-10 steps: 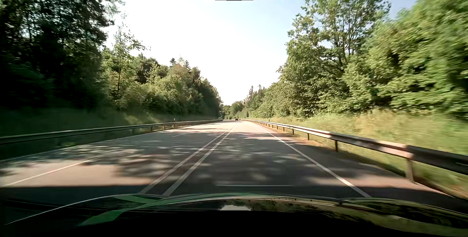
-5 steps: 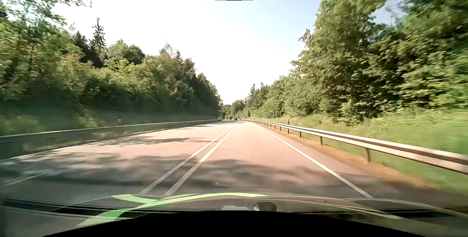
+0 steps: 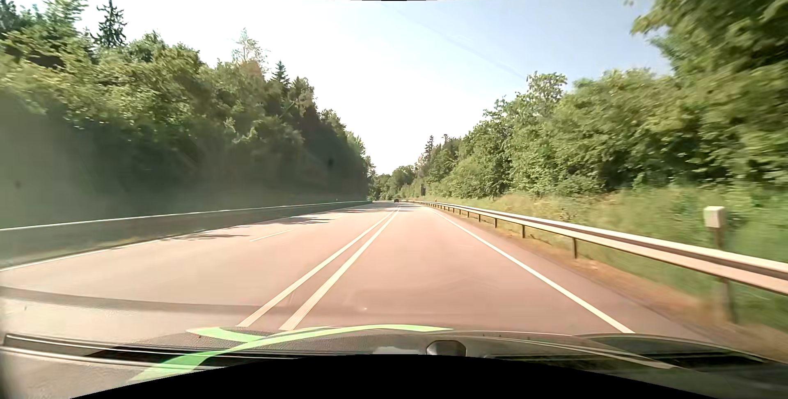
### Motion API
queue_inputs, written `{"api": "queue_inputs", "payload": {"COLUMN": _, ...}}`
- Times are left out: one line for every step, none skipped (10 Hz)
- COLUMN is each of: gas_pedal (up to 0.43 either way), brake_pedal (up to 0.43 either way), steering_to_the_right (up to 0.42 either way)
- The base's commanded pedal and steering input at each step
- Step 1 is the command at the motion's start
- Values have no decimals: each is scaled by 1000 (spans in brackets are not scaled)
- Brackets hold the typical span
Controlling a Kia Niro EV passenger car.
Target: Follow the waypoints while adhering to traffic rules and regulations
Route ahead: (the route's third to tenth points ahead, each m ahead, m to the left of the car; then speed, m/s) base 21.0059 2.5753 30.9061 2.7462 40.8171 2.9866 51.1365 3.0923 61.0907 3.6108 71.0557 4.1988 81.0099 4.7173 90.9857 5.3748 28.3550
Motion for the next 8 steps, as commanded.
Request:
{"api": "queue_inputs", "payload": {"gas_pedal": 157, "brake_pedal": 0, "steering_to_the_right": -4}}
{"api": "queue_inputs", "payload": {"gas_pedal": 157, "brake_pedal": 0, "steering_to_the_right": -4}}
{"api": "queue_inputs", "payload": {"gas_pedal": 157, "brake_pedal": 0, "steering_to_the_right": -4}}
{"api": "queue_inputs", "payload": {"gas_pedal": 157, "brake_pedal": 0, "steering_to_the_right": -4}}
{"api": "queue_inputs", "payload": {"gas_pedal": 157, "brake_pedal": 0, "steering_to_the_right": -5}}
{"api": "queue_inputs", "payload": {"gas_pedal": 157, "brake_pedal": 0, "steering_to_the_right": -5}}
{"api": "queue_inputs", "payload": {"gas_pedal": 157, "brake_pedal": 0, "steering_to_the_right": -6}}
{"api": "queue_inputs", "payload": {"gas_pedal": 157, "brake_pedal": 0, "steering_to_the_right": -6}}
